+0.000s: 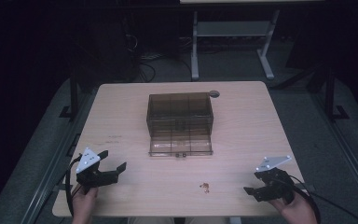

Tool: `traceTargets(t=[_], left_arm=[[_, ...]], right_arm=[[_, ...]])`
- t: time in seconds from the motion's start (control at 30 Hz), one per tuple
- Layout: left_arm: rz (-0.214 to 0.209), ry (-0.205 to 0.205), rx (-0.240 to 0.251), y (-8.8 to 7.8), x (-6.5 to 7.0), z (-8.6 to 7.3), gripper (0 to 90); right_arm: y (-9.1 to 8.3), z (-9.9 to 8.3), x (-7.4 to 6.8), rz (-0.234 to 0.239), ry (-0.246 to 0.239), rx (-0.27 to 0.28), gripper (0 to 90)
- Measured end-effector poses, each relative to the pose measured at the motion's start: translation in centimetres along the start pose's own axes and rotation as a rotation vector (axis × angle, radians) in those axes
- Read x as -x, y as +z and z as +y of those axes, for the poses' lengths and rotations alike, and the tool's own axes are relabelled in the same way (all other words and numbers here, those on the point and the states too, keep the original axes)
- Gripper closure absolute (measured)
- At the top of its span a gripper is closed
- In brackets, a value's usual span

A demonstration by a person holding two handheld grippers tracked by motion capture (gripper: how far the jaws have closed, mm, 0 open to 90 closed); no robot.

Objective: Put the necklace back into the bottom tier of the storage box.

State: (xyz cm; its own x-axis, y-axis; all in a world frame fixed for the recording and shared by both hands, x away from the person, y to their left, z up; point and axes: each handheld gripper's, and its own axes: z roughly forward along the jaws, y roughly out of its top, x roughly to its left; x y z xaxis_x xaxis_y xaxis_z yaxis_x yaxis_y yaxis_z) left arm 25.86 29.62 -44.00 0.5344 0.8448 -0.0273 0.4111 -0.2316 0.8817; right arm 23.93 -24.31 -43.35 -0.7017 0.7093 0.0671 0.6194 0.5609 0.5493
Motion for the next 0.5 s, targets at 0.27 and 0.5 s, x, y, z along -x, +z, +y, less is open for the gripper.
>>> traceTargets(t=[0.27,0.5], left_arm=[[-0.004,0.005,-0.002,-0.1,0.1,-0.1,13.0],[-0.013,0.003,-0.008,0.0,0.1,-0.1,13.0]], right_arm=[[-0.1,0.6,-0.4,0.002,-0.011,0.016,27.8],[0.1,1.3,-1.0,0.016,-0.029,0.009,26.2]])
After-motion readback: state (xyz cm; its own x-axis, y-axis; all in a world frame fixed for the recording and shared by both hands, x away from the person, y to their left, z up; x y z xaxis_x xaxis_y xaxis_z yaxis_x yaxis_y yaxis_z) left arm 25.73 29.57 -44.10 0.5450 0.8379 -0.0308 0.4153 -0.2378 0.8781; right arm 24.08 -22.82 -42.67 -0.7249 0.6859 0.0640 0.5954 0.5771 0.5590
